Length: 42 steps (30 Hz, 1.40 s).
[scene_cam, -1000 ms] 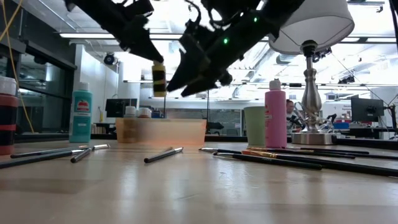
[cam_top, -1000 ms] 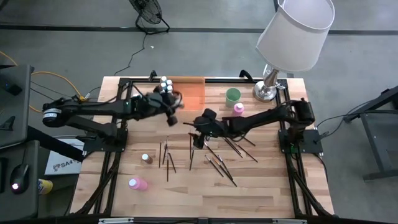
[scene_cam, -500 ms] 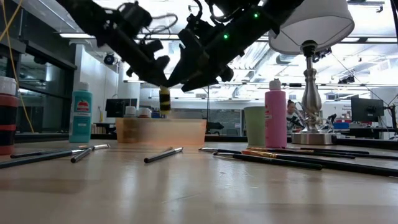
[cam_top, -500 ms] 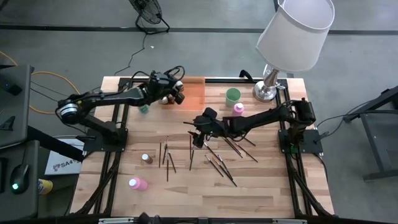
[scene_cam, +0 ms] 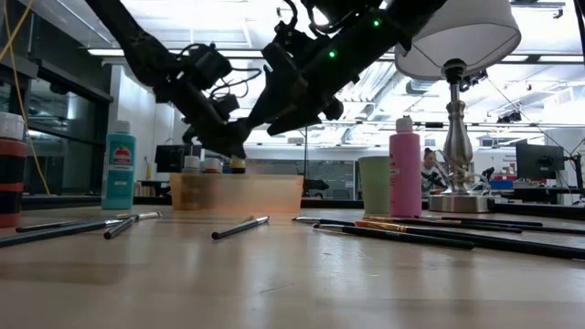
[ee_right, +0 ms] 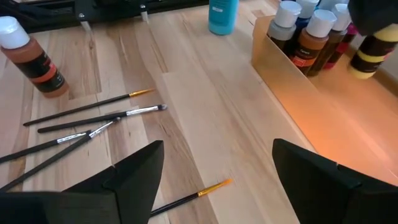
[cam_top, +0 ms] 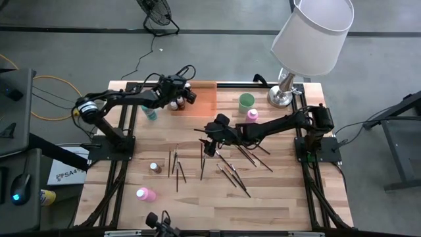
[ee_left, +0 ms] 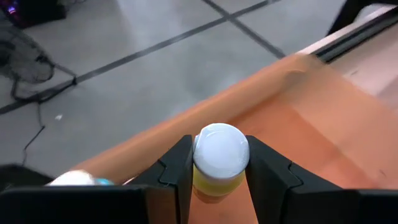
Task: Pick & Place Paint Supplies
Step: Put the yellow paint bottle into the orange bin, then put the brown paint bottle into the orange bin
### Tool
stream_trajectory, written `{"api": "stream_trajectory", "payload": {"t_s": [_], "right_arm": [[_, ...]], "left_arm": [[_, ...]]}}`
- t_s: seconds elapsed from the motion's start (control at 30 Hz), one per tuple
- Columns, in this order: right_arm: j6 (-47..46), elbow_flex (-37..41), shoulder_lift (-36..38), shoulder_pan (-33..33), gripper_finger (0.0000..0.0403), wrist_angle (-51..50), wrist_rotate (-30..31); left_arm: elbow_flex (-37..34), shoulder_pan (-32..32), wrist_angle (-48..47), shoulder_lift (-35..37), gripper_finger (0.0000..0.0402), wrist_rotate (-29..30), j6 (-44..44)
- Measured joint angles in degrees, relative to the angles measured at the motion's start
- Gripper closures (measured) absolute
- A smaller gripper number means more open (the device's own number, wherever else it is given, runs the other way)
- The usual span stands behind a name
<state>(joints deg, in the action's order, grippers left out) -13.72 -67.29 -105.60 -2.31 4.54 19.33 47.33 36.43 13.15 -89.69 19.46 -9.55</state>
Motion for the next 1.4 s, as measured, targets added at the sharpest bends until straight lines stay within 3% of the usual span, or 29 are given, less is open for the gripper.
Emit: {"api": "stream_trajectory", "payload": {"t_s": [0.5, 0.7, 0.97, 1.2, 1.4], "right_arm": [[-0.2, 0.0, 0.0, 0.0, 0.011, 0.0, 0.0], [-0.3, 0.0, 0.0, 0.0, 0.011, 0.0, -0.3], [-1.3, 0.0, 0.0, -0.3, 0.011, 0.0, -1.4], [-1.3, 0.0, 0.0, -0.4, 0.011, -0.4, -1.3], [-1.6, 0.0, 0.0, -1.1, 0.011, -3.2, 1.7]], "left_arm": [[0.0, 0.3, -2.5, -0.7, 0.029, 3.4, -2.5], [0.0, 0.3, -3.4, -0.6, 0.0243, 4.3, -3.0], [0.1, 0.3, -3.3, -0.6, 0.0235, 4.3, -3.4], [5.3, -0.1, -9.8, 0.0, 0.0233, 2.7, -0.8], [6.1, -1.8, -15.1, 5.9, 0.0232, 0.5, 2.4]]}}
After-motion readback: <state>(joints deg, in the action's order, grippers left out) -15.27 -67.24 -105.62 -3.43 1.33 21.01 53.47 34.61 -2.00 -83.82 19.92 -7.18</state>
